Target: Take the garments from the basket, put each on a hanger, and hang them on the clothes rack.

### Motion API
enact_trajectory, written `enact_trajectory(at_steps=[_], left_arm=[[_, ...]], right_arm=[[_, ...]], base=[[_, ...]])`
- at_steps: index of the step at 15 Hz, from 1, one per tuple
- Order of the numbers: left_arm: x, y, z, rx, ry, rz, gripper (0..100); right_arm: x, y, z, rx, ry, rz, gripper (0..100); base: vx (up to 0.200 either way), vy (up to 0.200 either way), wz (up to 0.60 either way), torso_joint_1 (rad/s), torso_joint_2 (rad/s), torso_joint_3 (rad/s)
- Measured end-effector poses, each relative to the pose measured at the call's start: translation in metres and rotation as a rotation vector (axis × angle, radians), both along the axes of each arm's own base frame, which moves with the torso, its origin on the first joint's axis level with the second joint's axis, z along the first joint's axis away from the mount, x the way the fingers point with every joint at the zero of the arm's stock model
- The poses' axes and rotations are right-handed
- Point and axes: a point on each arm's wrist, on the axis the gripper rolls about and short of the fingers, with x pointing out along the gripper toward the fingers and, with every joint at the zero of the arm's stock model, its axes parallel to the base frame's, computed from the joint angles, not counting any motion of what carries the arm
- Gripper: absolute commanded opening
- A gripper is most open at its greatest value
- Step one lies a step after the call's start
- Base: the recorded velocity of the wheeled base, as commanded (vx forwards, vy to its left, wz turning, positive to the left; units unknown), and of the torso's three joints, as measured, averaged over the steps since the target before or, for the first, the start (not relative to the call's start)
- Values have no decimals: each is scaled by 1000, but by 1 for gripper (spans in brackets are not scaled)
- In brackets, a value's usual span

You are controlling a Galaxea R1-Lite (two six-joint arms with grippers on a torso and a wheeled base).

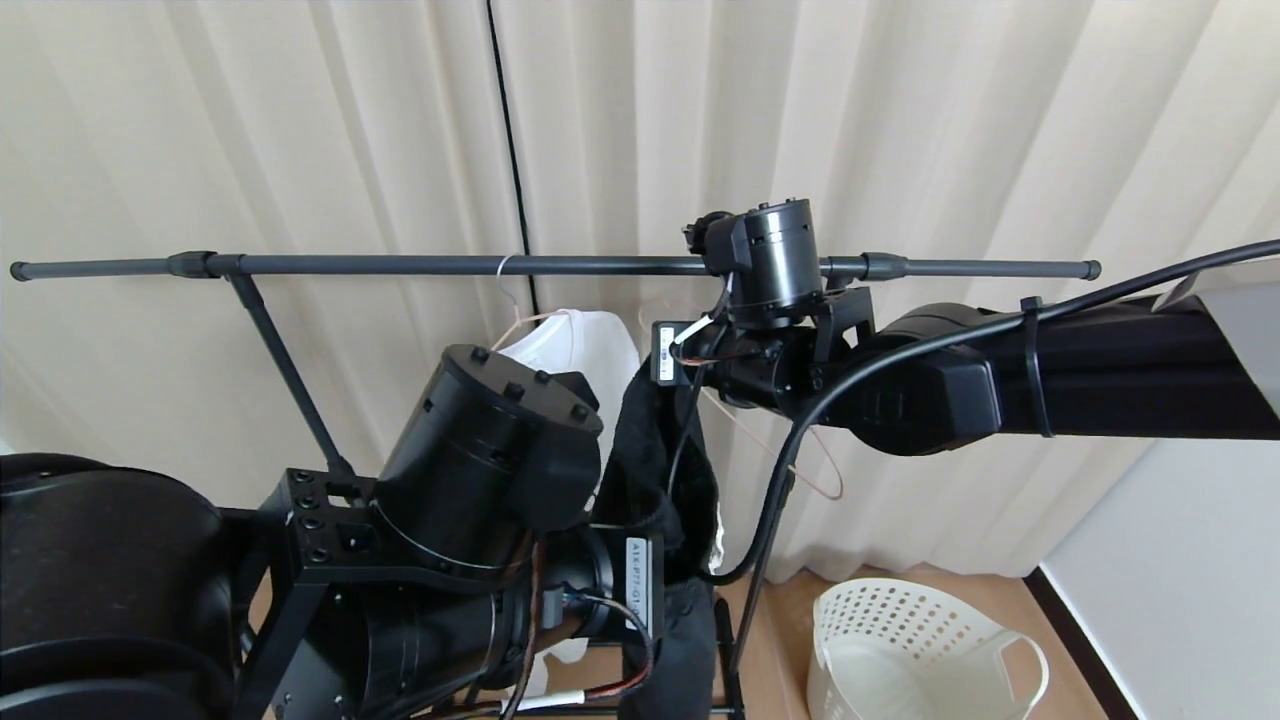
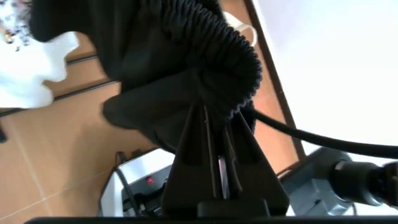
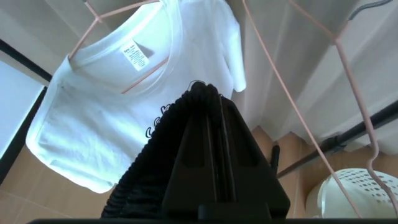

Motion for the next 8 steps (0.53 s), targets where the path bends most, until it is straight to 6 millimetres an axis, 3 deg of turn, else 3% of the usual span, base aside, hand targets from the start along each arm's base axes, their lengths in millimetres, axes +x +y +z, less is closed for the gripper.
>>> enact_trajectory(at_steps=[6,8], left_arm=[[35,53,6,80,-69,155,0],[50,56,15,61,-98,198,0]], right_arm=[[-32,-49,-5,-88,54,-109,0],[-50,-65,-13,-134,90,-117,0]], base=[[0,0,0,0,0,0],[0,0,0,0,0,0]])
